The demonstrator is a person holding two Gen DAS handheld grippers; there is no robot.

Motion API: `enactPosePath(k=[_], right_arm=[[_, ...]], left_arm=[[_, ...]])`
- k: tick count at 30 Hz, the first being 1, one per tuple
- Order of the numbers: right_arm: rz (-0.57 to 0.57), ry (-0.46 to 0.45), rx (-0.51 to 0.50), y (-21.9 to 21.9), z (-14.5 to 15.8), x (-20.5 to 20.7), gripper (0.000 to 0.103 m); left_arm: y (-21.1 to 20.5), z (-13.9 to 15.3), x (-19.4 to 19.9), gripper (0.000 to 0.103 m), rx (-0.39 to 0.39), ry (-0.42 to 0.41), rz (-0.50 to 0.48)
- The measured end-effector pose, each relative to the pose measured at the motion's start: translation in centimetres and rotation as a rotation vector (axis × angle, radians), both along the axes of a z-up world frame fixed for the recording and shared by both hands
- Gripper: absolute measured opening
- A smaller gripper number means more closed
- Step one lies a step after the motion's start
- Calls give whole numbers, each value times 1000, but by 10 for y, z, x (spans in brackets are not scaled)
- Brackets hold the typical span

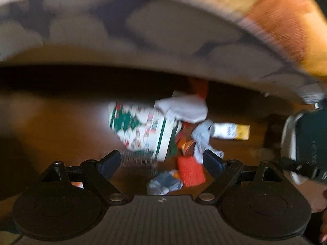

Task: Collect trash
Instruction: 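Lower both tools back down to the trash pile under the bed, then grasp the clear plastic tray with the left gripper while the right grasps the red foam net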

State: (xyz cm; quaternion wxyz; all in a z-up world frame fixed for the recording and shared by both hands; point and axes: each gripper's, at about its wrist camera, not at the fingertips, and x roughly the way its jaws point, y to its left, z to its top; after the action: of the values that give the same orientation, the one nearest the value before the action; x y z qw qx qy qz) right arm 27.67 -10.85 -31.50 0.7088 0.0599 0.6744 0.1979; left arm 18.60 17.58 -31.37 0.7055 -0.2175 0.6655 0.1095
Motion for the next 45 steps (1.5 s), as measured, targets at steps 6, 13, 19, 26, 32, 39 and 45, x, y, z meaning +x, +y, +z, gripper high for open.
enactPosePath(k=[6,13,19,26,32,39,45], right_arm=[[120,105,-60,40,-74,-14,51],[182,223,-89,64,-135,-30,51],[242,238,-96,84,-161,-30,51],[324,245,-152,101,-197,-38,51],[383,235,-195,116,-215,-48,51],[434,197,-250,127,-227,-53,50],[486,165,-290,129,-230,-63,22]], left_arm=[[-5,-61,16,88,34,131,-64],[-29,-115,15,88,67,237,-341],[-57,-140,-7,88,79,229,-751],[-69,-178,-39,88,146,241,-990],[-69,-209,-53,88,193,294,-1060],[-71,-230,-59,67,215,288,-1058],[-65,-239,-57,61,226,311,-1025]])
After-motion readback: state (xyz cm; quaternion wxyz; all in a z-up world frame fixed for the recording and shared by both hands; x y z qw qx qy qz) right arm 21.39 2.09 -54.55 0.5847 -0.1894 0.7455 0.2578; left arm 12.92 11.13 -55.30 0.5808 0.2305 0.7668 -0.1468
